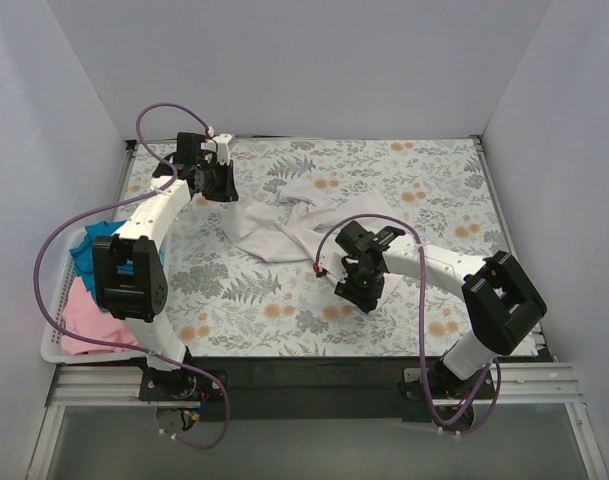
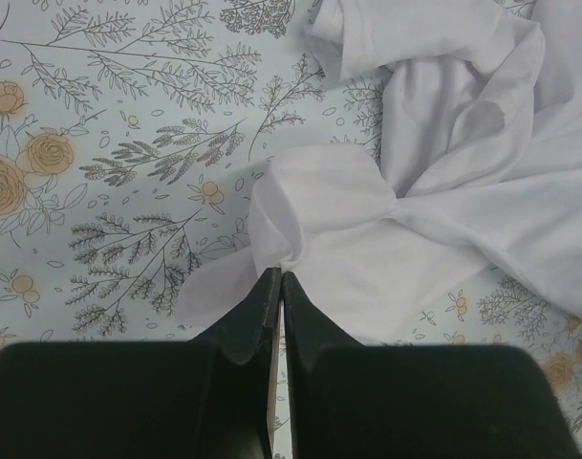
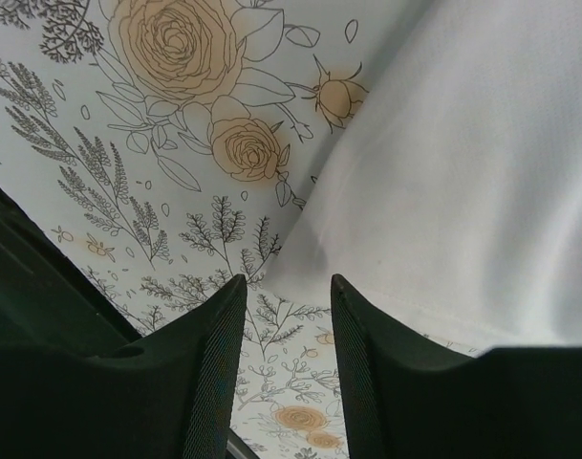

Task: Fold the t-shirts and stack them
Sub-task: Flatten the tshirt out

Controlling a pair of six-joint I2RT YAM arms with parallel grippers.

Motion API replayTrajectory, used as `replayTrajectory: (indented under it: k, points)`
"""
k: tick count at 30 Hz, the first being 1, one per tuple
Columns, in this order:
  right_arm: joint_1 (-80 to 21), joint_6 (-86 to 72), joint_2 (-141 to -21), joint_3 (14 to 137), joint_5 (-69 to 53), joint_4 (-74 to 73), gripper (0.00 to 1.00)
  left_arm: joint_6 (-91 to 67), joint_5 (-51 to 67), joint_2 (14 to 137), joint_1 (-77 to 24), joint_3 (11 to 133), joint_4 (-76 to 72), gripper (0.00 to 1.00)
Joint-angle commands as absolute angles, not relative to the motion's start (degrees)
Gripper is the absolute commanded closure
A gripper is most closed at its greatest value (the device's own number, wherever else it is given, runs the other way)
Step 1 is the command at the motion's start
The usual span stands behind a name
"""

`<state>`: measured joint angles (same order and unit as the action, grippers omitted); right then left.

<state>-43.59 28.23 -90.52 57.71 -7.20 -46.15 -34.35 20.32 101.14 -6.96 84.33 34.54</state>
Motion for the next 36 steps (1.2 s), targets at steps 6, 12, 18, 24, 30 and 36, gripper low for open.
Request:
replayTrajectory:
  k: [6,12,18,24,30,36]
  points:
    - [-44.1,26.7,-94.8,51.9,-3.1,-40.0,0.56,-35.0,20.6,97.4,-6.2,82.6,33.0,1.00]
    - [-43.9,26.8,-93.0,51.4,4.0,-38.4,0.99,-35.3,23.0,95.6,-4.7,80.9,31.5,1.00]
    - [-38.0,31.7,-85.1,60.2,7.5,-40.1,0.99,-34.5,27.8,96.1,-1.5,85.9,30.8,1.00]
    - [-27.3,38.8,-83.6,76.4,7.5,-40.0,0.99,-34.4,28.7,96.7,-0.6,94.5,28.7,1.00]
    - [-22.9,41.7,-85.2,96.6,9.7,-40.0,0.99,-37.3,26.6,89.8,-0.4,99.2,22.8,1.00]
    - [-22.7,39.8,-79.7,106.9,13.1,-38.5,0.99,-39.4,21.6,73.9,-0.1,94.6,13.1,1.00]
